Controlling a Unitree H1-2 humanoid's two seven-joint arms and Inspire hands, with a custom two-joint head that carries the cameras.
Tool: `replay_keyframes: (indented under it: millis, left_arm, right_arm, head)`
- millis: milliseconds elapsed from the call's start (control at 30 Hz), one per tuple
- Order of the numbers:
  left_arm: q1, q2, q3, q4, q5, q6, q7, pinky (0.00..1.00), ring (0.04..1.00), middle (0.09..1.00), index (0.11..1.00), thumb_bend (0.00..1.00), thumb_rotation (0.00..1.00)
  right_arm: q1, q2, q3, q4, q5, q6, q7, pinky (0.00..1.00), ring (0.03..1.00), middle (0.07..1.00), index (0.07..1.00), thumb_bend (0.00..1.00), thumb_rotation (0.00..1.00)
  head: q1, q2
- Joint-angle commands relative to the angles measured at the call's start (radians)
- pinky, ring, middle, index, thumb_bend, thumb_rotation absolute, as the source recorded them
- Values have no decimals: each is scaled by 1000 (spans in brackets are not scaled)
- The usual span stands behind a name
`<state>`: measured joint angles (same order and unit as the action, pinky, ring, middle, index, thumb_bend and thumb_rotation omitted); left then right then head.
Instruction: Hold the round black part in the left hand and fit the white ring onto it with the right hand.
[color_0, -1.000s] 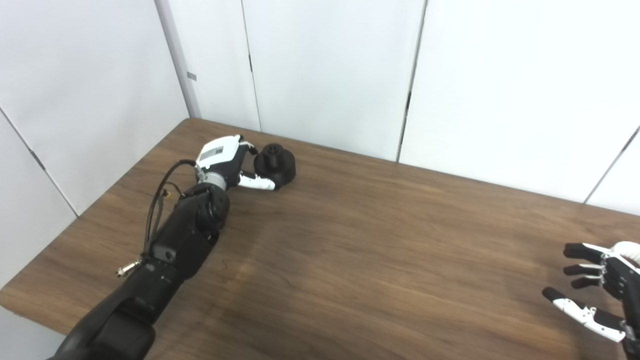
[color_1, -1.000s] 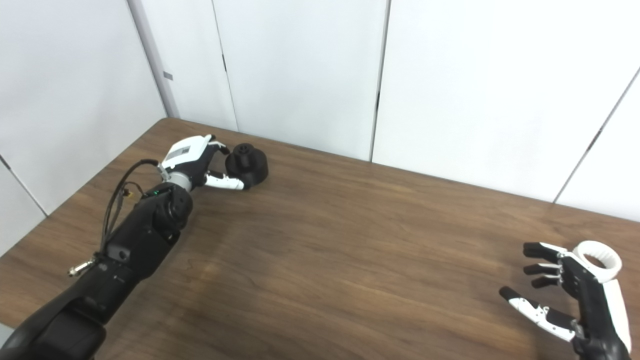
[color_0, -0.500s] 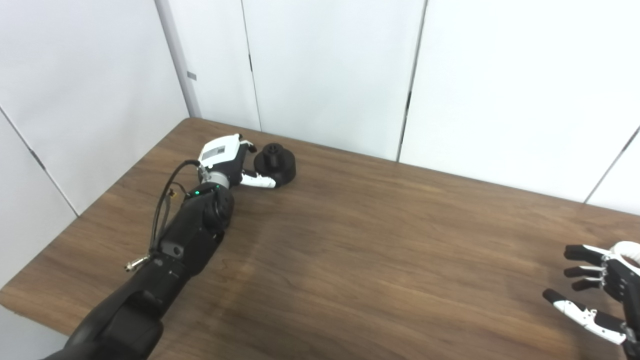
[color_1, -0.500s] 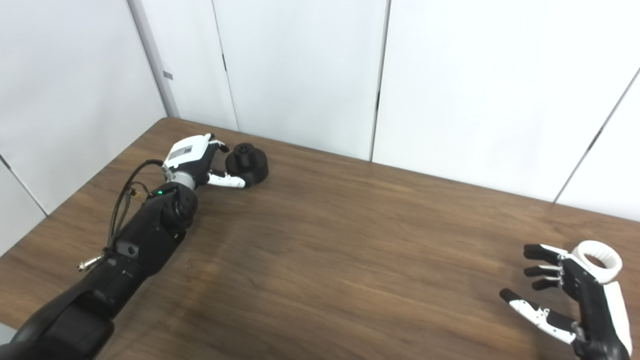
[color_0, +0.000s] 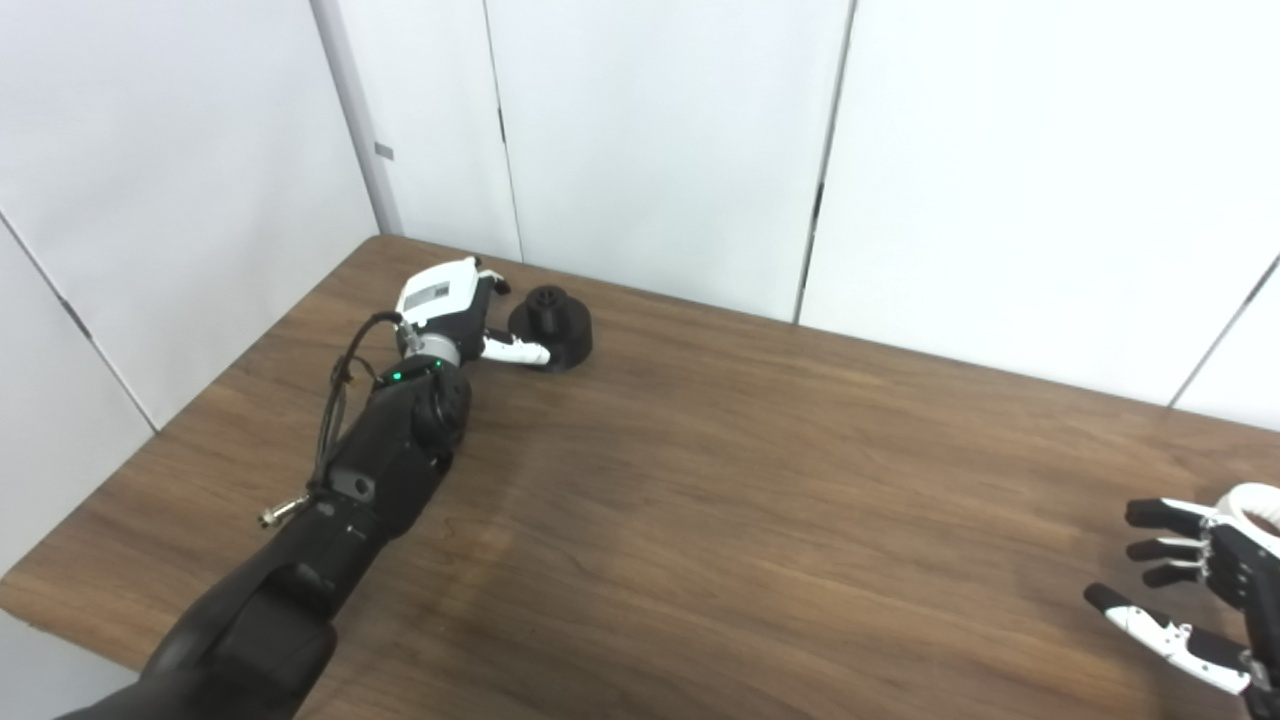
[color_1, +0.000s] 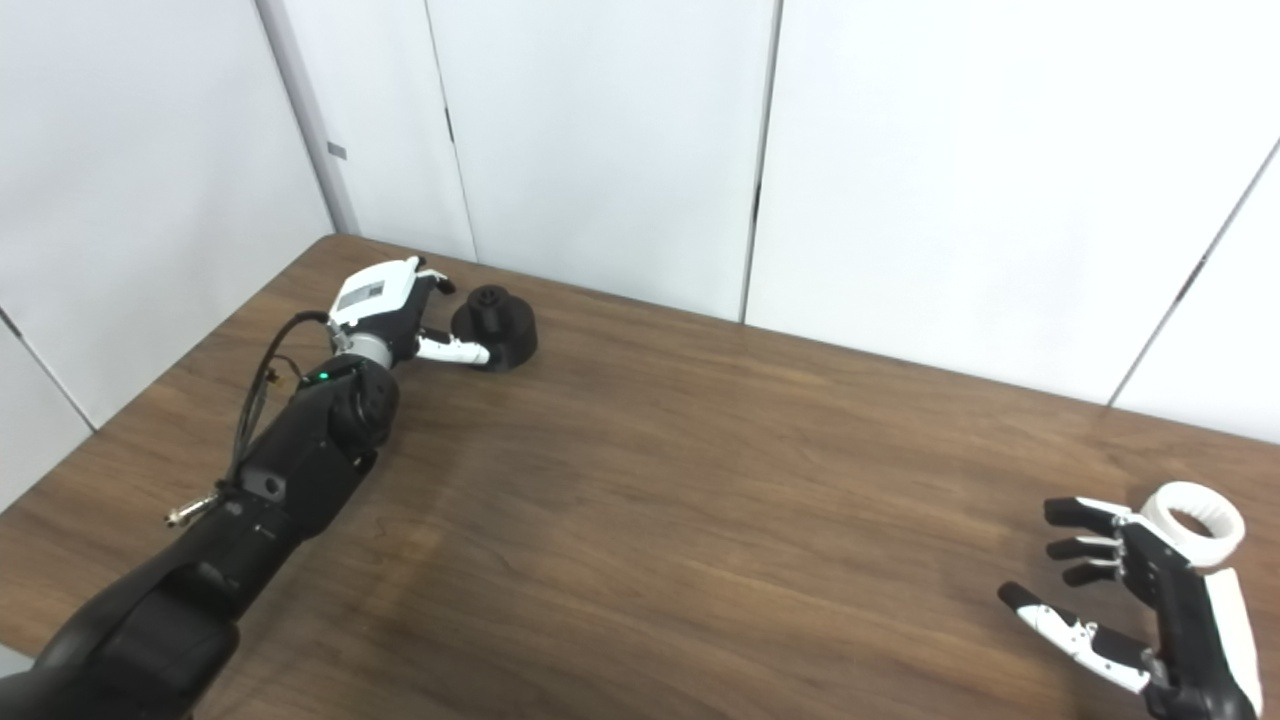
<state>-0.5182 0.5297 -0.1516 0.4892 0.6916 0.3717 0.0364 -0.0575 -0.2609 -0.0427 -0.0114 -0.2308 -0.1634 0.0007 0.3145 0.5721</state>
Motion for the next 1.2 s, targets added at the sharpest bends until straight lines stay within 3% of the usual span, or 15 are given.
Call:
replay_keyframes:
  millis: [0,733,967,1067,1167]
  left_arm:
    - [-65,15,-1,-5,1,-27,38,1000,1000,1000,803,1000,504]
    - [-79,-11,-37,16,-27,-26,15,1000,1000,1000,785,1000,498]
    - [-73,-5,-52,24,-10,-26,29,1000,1000,1000,729,1000,371]
    - [-69,-5,-51,24,-4,-24,55,1000,1000,985,651,990,274]
    - [-68,-2,-51,26,-8,-27,63,1000,1000,966,621,969,253]
  right_arm:
    - [-18,-15,-8,-47,-5,-15,-6,489,592,681,656,569,123]
    - [-8,-13,-12,-84,-20,22,-7,482,589,682,655,568,106]
    - [-6,-14,-15,-94,-16,30,-2,479,589,680,653,564,101]
    - [-5,-14,-16,-94,-12,31,0,478,590,684,653,562,99]
    - [-7,-15,-15,-87,-6,24,1,480,592,684,653,564,101]
  head:
    - [0,2]
    - [-9,21]
    - [-4,24]
    - [-1,25]
    - [0,26]
